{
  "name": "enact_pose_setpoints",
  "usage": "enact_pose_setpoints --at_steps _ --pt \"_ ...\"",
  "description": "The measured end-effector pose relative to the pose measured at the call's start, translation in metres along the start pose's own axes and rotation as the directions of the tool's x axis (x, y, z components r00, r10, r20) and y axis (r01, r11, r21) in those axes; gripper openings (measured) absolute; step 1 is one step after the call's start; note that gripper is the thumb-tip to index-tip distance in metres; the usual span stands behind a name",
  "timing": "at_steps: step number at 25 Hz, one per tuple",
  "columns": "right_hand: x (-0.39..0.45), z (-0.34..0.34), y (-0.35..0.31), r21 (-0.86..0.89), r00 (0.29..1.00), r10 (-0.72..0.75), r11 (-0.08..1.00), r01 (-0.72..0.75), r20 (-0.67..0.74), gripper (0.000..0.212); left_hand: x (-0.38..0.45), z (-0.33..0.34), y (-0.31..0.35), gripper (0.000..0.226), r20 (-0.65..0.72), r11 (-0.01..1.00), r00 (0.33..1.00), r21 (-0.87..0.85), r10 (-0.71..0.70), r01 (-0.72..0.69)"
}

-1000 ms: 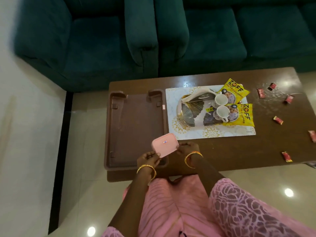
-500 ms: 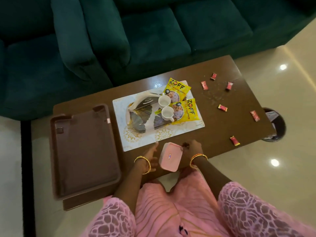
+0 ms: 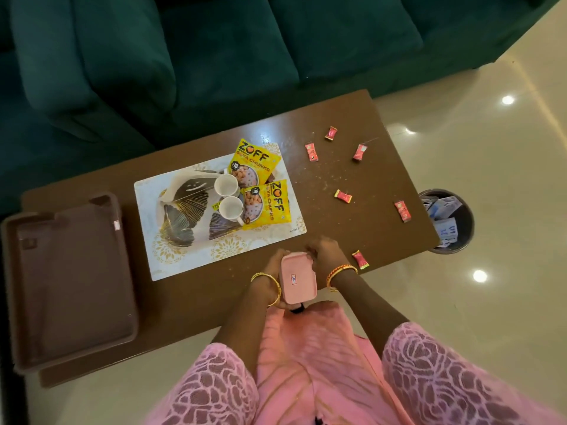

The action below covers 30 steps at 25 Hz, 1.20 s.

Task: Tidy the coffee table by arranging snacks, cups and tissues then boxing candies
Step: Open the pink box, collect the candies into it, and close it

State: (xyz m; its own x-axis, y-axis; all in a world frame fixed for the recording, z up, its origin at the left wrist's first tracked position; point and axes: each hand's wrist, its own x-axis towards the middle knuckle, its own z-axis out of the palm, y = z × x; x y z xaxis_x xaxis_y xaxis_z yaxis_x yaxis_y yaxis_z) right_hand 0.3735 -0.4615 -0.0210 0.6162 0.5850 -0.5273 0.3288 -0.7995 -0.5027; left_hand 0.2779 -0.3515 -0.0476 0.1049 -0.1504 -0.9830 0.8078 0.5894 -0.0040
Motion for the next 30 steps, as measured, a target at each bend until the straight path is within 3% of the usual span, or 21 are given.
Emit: enact_pose_setpoints --at_steps 5,11,14,17,20,26,30 --pt "0.003 -0.006 0.016 0.011 0.999 0.046 0.999 -0.046 -0.005 0.038 0.004 0.025 0.014 0.047 -0.052 0.999 0.998 -0.029 -0.02 0.019" --pt "-0.004 -0.016 0.023 0.08 0.997 0.011 0.997 -0.004 -0.082 0.042 0.012 0.033 0.023 0.052 0.008 0.994 0.999 -0.099 -0.049 0.049" --pt "-0.014 -0.029 0.033 0.148 0.98 0.047 0.989 -0.018 -0.195 0.035 0.018 0.026 0.032 0.06 -0.009 0.974 0.999 -0.224 -0.036 0.033" --pt "-0.02 -0.044 0.055 0.232 0.903 0.193 0.967 -0.108 -0.383 0.027 0.026 0.013 0.044 0.057 -0.056 0.955 0.998 -0.294 0.01 -0.027" --pt "-0.003 -0.039 0.075 0.211 0.863 0.249 0.963 -0.17 -0.439 0.025 0.038 0.003 0.051 0.06 -0.007 0.95 1.0 -0.312 0.022 -0.023" --pt "0.037 0.03 0.081 0.059 0.898 0.089 0.996 -0.07 -0.431 0.016 0.07 0.0 0.059 0.07 0.052 0.944 0.998 -0.328 0.038 -0.019" --pt "0.053 0.072 0.087 0.057 0.891 0.08 0.996 -0.061 -0.448 0.019 0.089 -0.003 0.06 0.073 0.12 0.945 0.992 -0.328 0.026 0.015"
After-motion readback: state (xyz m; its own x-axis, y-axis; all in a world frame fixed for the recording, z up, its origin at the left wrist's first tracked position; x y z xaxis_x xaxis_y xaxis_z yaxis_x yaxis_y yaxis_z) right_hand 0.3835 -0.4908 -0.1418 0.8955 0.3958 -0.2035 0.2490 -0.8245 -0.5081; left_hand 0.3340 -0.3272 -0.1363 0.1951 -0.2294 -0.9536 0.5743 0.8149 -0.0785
